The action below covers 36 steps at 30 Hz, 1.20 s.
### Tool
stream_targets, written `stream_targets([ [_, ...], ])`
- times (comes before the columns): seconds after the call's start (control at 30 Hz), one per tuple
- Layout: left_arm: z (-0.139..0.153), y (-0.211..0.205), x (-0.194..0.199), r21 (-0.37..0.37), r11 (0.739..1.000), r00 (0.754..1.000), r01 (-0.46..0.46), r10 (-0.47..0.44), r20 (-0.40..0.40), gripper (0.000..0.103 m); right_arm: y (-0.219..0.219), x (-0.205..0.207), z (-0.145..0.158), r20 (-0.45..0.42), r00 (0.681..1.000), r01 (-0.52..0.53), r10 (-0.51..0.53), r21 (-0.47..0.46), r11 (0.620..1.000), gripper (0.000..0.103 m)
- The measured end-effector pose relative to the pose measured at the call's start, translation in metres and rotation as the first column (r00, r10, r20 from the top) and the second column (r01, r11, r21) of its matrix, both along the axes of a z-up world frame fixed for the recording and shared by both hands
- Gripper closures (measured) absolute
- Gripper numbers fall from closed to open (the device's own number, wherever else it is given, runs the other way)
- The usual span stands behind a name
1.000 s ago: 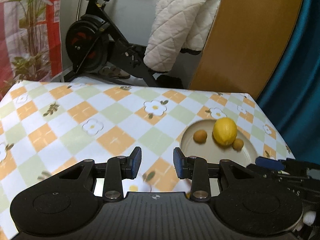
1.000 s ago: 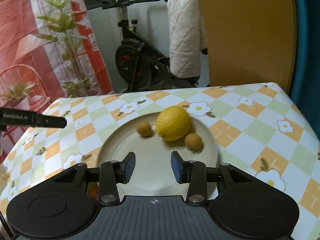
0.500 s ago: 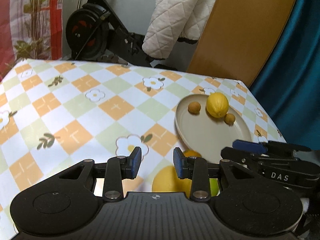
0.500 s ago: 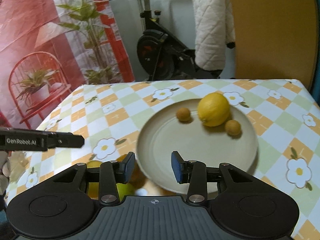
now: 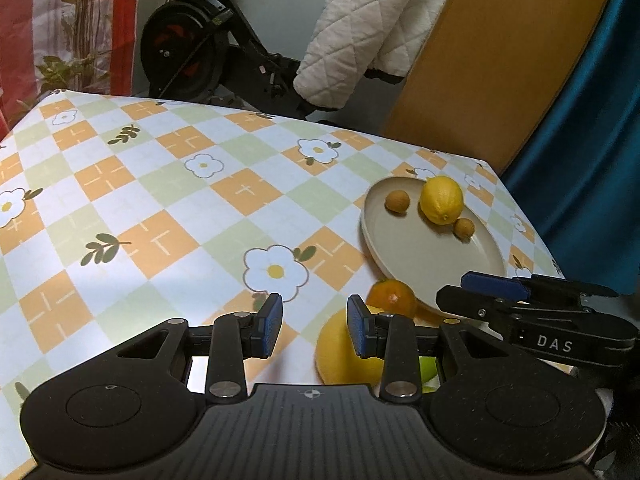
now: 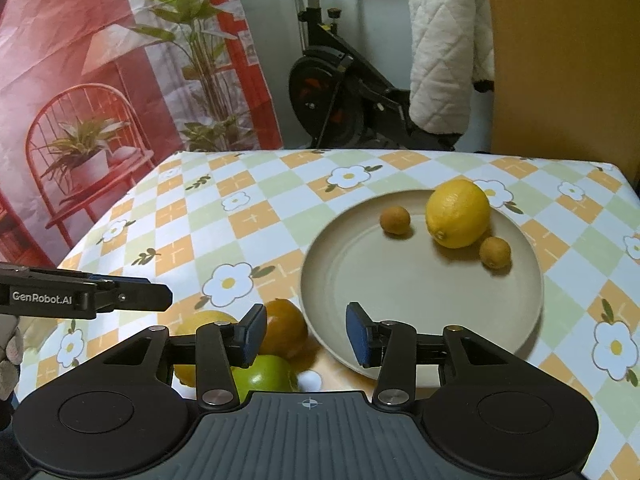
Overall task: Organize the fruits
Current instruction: 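Move both tools back toward the fruit pile beside the plate, then close the left tool on the mandarin orange and lift it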
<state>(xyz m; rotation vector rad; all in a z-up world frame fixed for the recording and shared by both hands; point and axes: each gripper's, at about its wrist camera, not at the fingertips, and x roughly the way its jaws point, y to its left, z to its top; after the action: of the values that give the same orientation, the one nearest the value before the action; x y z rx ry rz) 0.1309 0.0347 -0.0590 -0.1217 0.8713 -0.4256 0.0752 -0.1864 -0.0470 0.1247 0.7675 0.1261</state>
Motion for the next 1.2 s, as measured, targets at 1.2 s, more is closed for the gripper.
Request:
stream_targets([
  [1.2, 0.008, -0.002, -0.063, 0.022, 1.000, 0.999, -0.009, 0.008, 0.041, 0.066, -0.001, -0.074, 0.003, 0.037, 0.999, 0.016, -0.016, -0.005, 1.000, 0.062],
])
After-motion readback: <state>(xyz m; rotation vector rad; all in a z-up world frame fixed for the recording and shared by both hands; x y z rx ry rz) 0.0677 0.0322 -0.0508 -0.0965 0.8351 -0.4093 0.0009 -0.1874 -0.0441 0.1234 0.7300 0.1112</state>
